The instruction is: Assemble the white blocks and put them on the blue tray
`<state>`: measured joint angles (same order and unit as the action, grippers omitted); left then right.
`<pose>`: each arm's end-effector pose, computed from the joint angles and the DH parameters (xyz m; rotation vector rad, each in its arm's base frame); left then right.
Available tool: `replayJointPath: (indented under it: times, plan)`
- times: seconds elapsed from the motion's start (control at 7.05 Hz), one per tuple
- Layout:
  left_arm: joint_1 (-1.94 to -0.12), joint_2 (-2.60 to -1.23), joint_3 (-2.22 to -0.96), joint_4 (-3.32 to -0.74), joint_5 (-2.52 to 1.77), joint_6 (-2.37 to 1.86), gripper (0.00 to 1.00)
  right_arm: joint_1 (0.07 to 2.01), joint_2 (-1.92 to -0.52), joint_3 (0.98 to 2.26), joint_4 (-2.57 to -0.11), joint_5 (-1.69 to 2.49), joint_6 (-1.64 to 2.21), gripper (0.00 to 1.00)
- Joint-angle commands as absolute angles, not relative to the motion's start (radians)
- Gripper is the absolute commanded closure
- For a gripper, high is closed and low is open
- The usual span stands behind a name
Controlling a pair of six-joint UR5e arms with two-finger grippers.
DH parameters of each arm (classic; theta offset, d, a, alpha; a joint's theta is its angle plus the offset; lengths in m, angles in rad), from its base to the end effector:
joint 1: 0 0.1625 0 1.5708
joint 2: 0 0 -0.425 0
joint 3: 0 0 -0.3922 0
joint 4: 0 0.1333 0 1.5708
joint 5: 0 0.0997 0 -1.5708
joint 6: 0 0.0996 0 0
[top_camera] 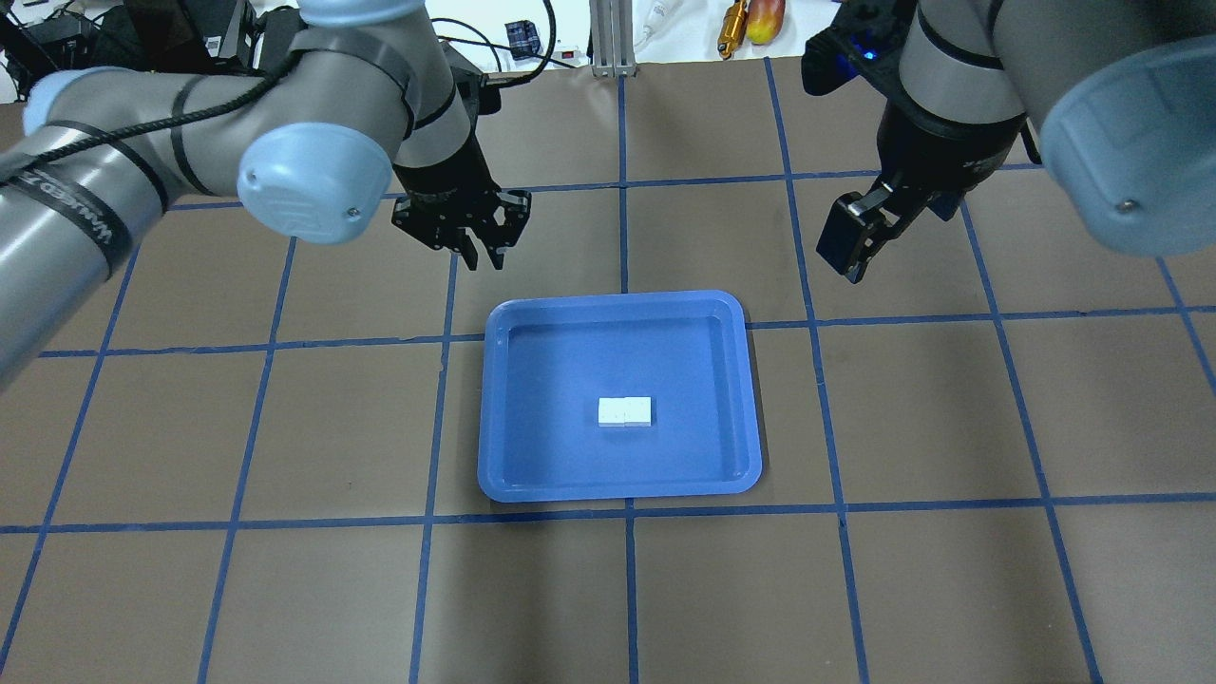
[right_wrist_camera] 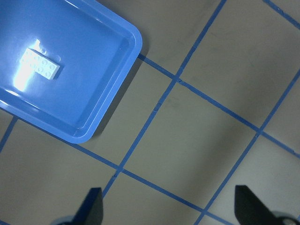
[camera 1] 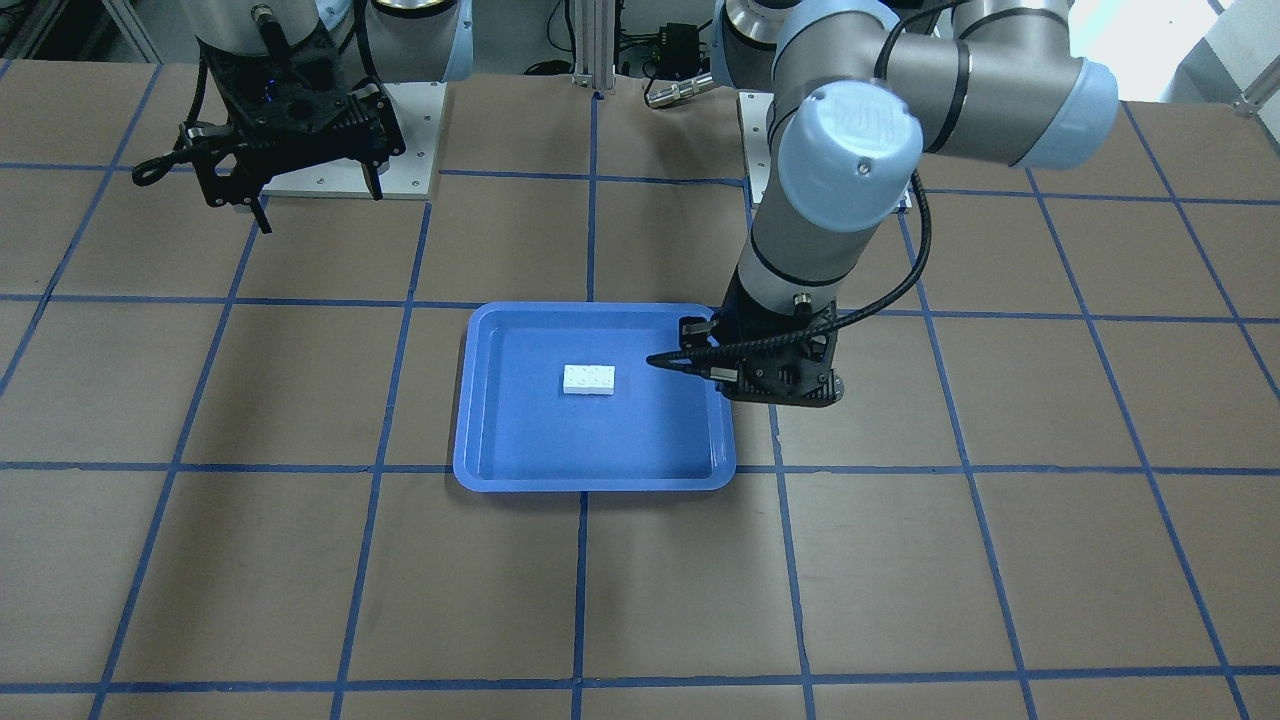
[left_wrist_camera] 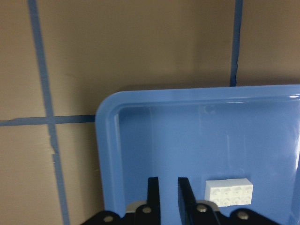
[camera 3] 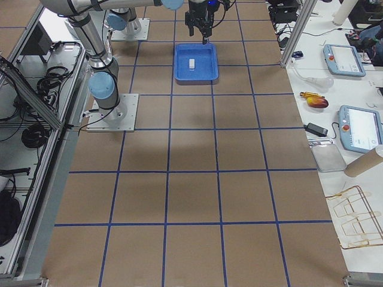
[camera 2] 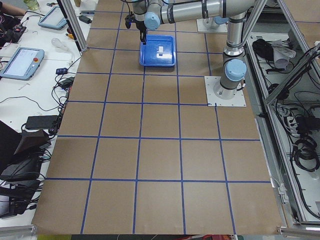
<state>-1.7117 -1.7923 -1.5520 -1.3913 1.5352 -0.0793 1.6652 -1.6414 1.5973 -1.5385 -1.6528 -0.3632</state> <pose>-0.2162 -0.5500 0.3963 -0.0951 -3.1070 -0.0419 0.1682 -0.4488 0.5056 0.6930 -2.9792 0.0011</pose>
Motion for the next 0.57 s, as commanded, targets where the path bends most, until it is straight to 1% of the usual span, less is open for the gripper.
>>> replayJointPath:
  times: [0.0, 0.14, 0.43]
  plan:
    - [-1.637, -1.682, -1.514, -1.501, 1.555, -0.017, 0.19, 1.651, -1.661, 1.574, -1.507, -1.589, -0.207, 0.00]
    - [-1.606, -1.627, -1.514, -1.538, 1.555, -0.009, 0.00, 1.607, -1.661, 1.550, -1.497, -1.565, -0.186, 0.00]
    - [-1.513, -1.531, -1.516, -1.614, 1.555, 0.075, 0.00, 1.569, -1.664, 1.526, -1.457, -1.565, -0.102, 0.00]
